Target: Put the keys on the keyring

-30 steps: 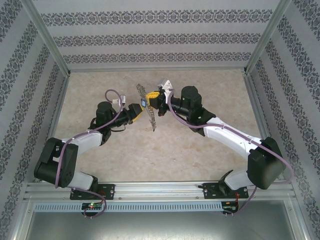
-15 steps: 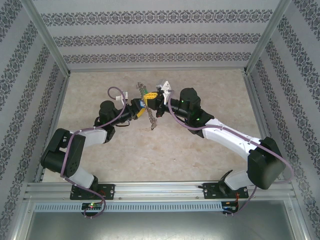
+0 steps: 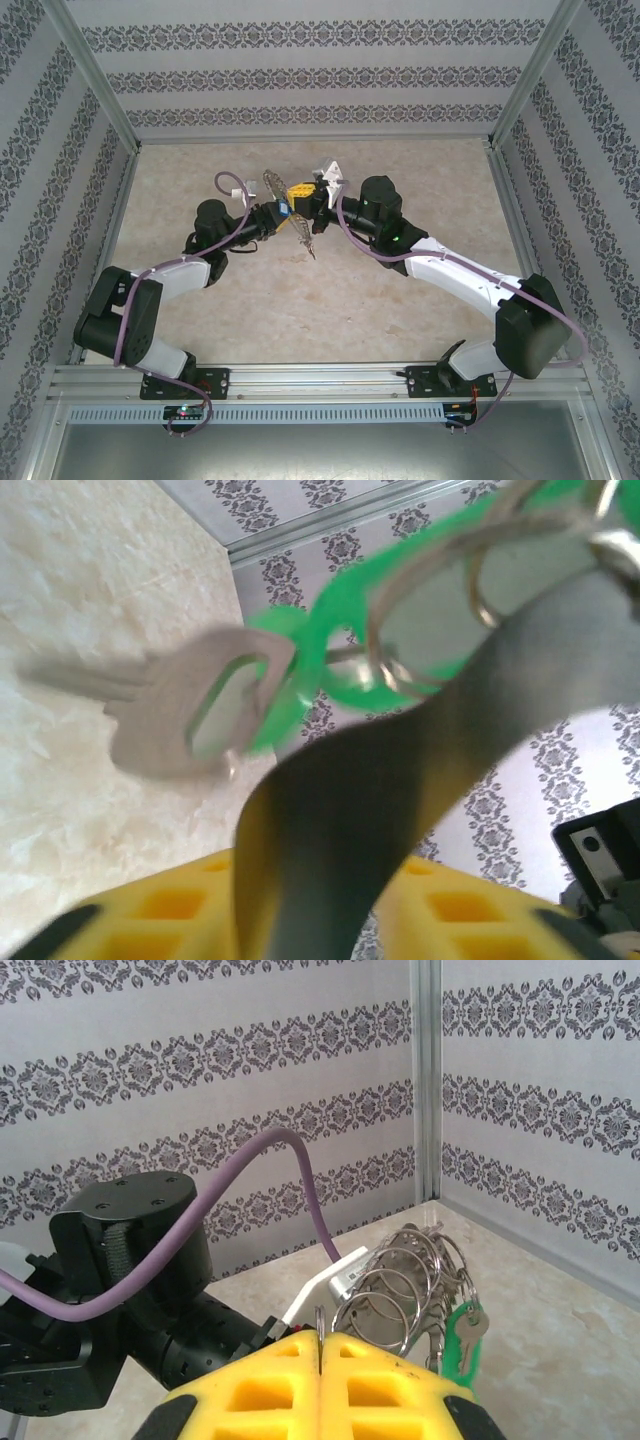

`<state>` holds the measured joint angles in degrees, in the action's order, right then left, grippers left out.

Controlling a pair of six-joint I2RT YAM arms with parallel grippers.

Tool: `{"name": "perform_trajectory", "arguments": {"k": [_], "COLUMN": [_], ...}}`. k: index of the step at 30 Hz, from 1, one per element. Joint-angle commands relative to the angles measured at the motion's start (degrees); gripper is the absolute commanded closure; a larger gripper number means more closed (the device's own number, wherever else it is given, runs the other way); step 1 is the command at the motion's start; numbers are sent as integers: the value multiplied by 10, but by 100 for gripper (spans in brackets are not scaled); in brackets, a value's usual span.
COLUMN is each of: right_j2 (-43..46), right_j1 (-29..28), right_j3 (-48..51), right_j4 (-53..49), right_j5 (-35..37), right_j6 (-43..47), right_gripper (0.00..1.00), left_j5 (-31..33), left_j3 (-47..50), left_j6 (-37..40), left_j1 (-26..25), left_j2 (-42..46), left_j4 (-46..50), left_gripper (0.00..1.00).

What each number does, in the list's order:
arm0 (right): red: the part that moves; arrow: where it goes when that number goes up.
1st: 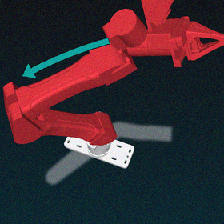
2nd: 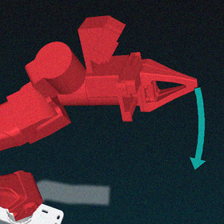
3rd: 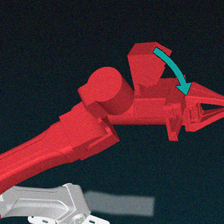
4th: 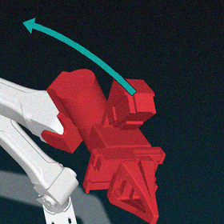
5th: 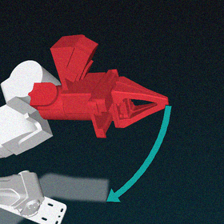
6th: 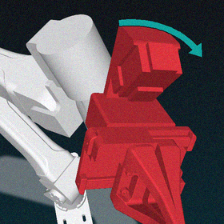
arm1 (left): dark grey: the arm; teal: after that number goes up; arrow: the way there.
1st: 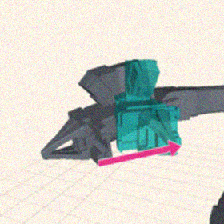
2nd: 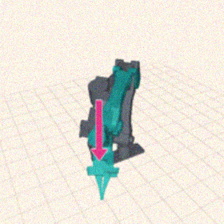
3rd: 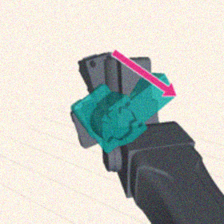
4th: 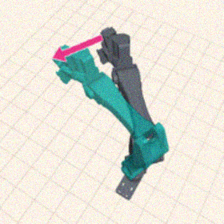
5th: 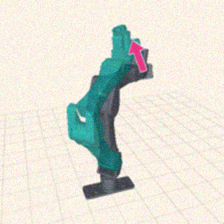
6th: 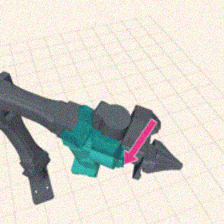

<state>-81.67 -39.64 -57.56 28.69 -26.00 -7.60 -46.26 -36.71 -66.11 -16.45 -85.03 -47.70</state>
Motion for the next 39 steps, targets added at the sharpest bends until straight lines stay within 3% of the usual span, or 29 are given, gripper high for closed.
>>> {"name": "perform_trajectory", "arguments": {"k": [1, 4, 7, 8, 9, 12, 16, 22, 30, 35, 39], "right_j2": [4, 5, 5, 5, 7, 11, 20, 51, 102, 105, 99], "right_j1": [-5, -5, -5, -5, -5, 4, 19, 45, 85, 91, 91], "right_j3": [-3, 5, 14, 20, 26, 43, 61, 83, 122, 136, 139], "right_j4": [26, 13, -9, -19, -24, -37, -51, -98, -135, -130, -119], "right_j5": [-8, -9, -16, -12, -9, -43, -86, -117, -120, -109, -74], "right_j6": [7, 23, 53, 64, 73, 114, 156, 206, 240, 245, 237], "right_gripper": [100, 100, 99, 89, 86, 85, 62, 57, 54, 52, 51], "left_j5": [-11, -1, 17, 24, 31, 72, 142, 239, 442, 593, 753], "left_j3": [-34, -46, -62, -77, -90, -140, -192, -287, -422, -447, -449], "left_j6": [73, 123, 181, 208, 236, 343, 448, 577, 769, 837, 926], "left_j1": [-4, -4, -4, -4, -4, -3, -2, 1, -2, -15, -47], "left_j2": [34, 56, 76, 82, 87, 104, 129, 125, 89, 84, 62], "left_j4": [71, 152, 250, 300, 346, 508, 641, 796, 1000, 1010, 977], "left_gripper": [88, 100, 100, 100, 100, 100, 100, 100, 100, 100, 100]}}
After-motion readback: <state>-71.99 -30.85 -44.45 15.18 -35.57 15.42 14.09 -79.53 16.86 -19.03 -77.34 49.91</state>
